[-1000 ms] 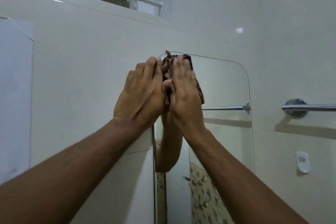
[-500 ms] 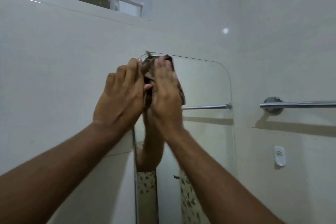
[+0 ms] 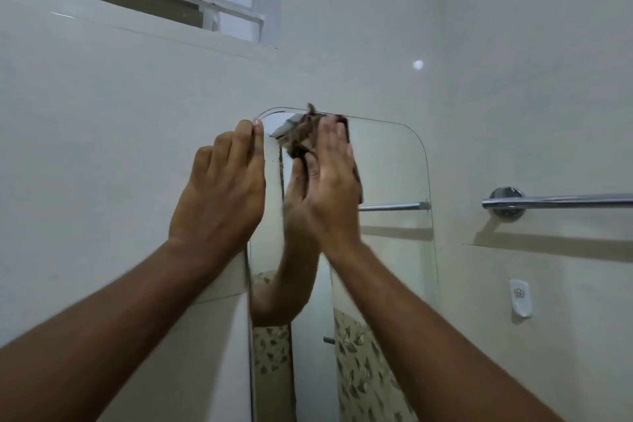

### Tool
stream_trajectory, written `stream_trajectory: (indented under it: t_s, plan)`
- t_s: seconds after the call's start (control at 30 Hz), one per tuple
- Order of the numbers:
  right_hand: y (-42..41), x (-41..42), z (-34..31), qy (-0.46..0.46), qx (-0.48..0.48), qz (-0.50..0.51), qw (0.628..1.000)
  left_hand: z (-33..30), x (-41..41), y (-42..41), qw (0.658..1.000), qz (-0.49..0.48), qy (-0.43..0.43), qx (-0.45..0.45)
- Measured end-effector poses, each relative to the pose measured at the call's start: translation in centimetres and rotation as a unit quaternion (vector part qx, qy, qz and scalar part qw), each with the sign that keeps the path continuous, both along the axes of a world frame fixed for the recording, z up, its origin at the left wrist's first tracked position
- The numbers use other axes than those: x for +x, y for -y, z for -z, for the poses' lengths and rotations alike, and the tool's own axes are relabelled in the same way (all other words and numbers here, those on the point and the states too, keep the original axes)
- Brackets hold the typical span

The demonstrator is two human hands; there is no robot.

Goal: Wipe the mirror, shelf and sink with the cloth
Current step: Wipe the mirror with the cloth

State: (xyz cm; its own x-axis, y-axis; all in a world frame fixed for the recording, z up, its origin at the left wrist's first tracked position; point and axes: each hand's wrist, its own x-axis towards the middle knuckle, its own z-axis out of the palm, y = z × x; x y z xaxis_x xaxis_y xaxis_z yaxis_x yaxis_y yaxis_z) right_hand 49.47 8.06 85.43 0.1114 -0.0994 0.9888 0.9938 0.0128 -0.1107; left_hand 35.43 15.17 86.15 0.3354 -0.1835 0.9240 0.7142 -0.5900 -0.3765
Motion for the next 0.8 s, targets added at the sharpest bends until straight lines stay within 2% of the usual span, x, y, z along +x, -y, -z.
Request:
stream_trajectory:
  t_s: [0.1, 0.17, 0.33, 0.5, 0.57, 0.73, 0.8]
  plan:
    - [-0.2, -0.9, 0.8, 0.091, -0.038, 0.002, 0.995, 0.2, 0.0, -0.2, 1.0, 0.001, 0.002, 0.009]
    - [0.5, 0.1, 0.0, 0.097, -0.041, 0.003, 0.994, 0.1, 0.0, -0.1, 1.0, 0.012, 0.002, 0.007]
    - [2.3, 4.6, -1.8, -0.02, 0.002, 0.008, 1.0, 0.1, -0.1, 0.1, 0.999, 0.033, -0.012, 0.004]
    - [4.3, 7.2, -2.1, -0.154, 0.095, -0.006, 0.983, 0.2, 0.2, -0.3, 0.999, 0.026, -0.012, 0.017]
    - [3.9, 7.0, -1.9, -0.167, 0.088, 0.0, 0.982, 0.2, 0.1, -0.4, 0.999, 0.028, -0.012, 0.013]
    - [1.5, 2.8, -0.4, 0.015, -0.029, -0.013, 0.999, 0.2, -0.1, -0.3, 0.999, 0.04, -0.026, 0.006]
    - [1.4, 2.0, -0.6, 0.056, -0.047, -0.01, 0.997, 0.1, 0.0, -0.2, 0.999, 0.048, -0.025, 0.006]
